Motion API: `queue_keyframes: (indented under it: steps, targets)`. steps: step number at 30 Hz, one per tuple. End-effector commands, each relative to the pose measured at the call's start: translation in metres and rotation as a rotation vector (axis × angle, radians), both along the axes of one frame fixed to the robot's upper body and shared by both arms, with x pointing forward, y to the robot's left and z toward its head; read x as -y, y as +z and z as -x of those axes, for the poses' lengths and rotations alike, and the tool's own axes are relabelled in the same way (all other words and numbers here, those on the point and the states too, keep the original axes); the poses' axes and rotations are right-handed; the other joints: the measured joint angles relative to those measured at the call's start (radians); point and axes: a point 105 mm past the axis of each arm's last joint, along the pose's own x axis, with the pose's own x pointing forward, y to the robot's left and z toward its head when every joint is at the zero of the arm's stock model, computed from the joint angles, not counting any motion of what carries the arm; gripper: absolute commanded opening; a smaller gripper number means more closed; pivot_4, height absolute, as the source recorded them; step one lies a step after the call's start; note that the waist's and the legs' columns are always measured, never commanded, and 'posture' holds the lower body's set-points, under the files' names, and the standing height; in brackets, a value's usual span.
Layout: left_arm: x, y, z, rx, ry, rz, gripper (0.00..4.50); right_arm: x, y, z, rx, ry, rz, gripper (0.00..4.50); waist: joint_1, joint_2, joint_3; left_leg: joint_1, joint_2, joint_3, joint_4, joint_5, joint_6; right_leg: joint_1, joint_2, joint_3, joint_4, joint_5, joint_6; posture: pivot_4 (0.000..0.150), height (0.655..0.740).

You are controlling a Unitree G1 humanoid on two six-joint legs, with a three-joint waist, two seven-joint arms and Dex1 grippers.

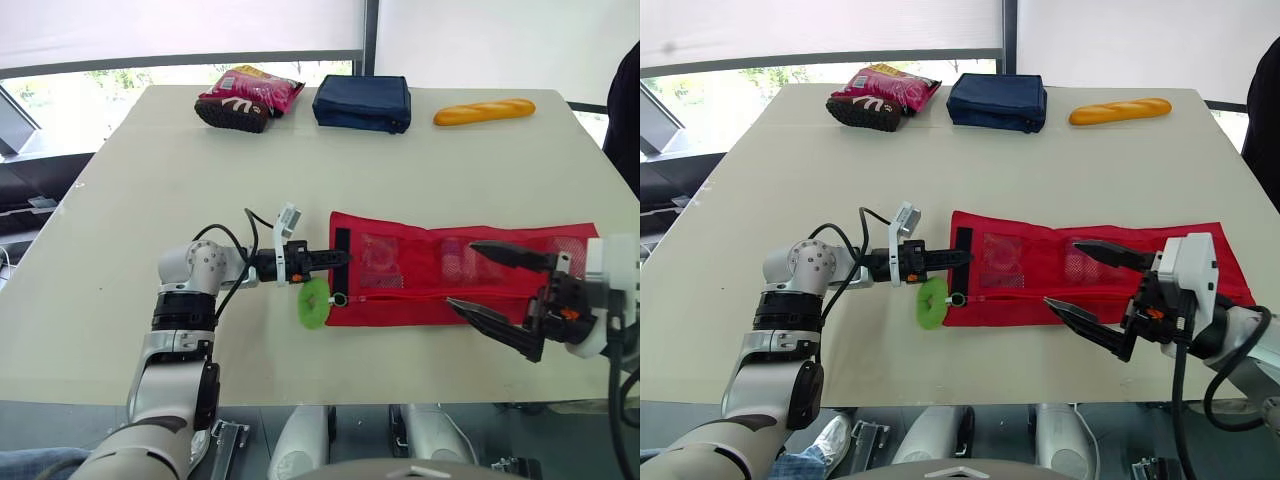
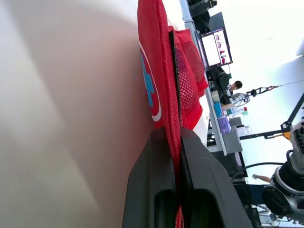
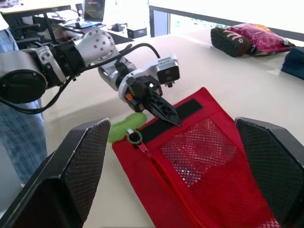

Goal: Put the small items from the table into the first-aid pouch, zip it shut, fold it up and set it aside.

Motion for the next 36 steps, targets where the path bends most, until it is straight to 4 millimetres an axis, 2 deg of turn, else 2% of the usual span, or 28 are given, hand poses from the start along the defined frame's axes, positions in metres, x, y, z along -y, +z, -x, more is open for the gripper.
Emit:
queue_keyframes:
  steps: [1, 5, 10, 16, 21, 29, 32, 36]
  targets:
    - [0.001, 0.016, -0.004, 0.049, 0.000, 0.031, 0.06, -0.029, -0.005, -0.002, 0.014, 0.070, -0.002, 4.50, -0.001, 0.000, 0.000, 0.000, 0.000, 0.000, 0.000, 0.000, 0.000, 0.000, 0.000, 0.000, 0.000, 0.000, 0.000, 0.150, 0.7400]
    - [0.007, 0.013, -0.005, 0.050, -0.010, 0.010, 0.06, -0.060, -0.019, -0.016, -0.001, 0.140, 0.017, 4.50, 0.004, 0.000, 0.000, 0.000, 0.000, -0.001, 0.000, 0.002, -0.003, -0.001, 0.001, -0.001, 0.001, 0.000, 0.000, 0.150, 0.7400]
    - [0.010, 0.003, -0.011, 0.067, -0.001, -0.058, 0.06, -0.096, -0.039, -0.024, -0.042, 0.289, 0.078, 4.50, 0.003, 0.000, 0.000, -0.001, -0.001, -0.001, 0.000, 0.002, -0.003, -0.003, 0.000, 0.000, 0.002, 0.001, -0.001, 0.150, 0.7400]
    - [0.011, -0.004, -0.021, 0.073, 0.028, -0.106, 0.06, -0.123, -0.066, -0.030, -0.051, 0.415, 0.188, 4.50, 0.003, 0.000, 0.000, -0.002, -0.001, -0.002, 0.000, 0.002, -0.003, -0.003, 0.000, -0.001, 0.001, 0.001, -0.001, 0.150, 0.7400]
    - [0.014, -0.008, -0.022, 0.064, 0.031, -0.110, 0.06, -0.133, -0.095, -0.044, -0.041, 0.411, 0.365, 4.50, 0.002, 0.000, 0.000, -0.002, -0.002, -0.002, 0.000, 0.002, -0.003, -0.003, 0.000, -0.002, 0.002, 0.001, -0.001, 0.150, 0.7400]
    - [0.012, -0.011, -0.024, 0.052, 0.048, -0.109, 0.06, -0.142, -0.116, -0.050, -0.073, 0.381, 0.510, 4.50, 0.000, 0.000, 0.000, -0.001, -0.002, -0.003, 0.000, 0.002, -0.004, -0.003, -0.001, -0.002, 0.003, 0.001, -0.001, 0.150, 0.7400]
    - [0.012, -0.010, -0.025, 0.052, 0.048, -0.106, 0.00, -0.146, -0.119, -0.053, -0.076, 0.351, 0.529, 3.68, 0.000, 0.000, 0.000, -0.001, -0.002, -0.003, 0.000, 0.003, -0.005, -0.003, 0.000, -0.002, 0.004, 0.001, -0.001, 0.150, 0.7400]
    - [0.013, -0.011, -0.026, 0.051, 0.050, -0.103, 0.00, -0.147, -0.120, -0.059, -0.030, 0.302, 0.556, 1.64, 0.000, 0.000, 0.000, 0.000, -0.002, -0.004, 0.000, 0.003, -0.005, -0.003, 0.000, -0.002, 0.004, 0.001, -0.001, 0.150, 0.7400]
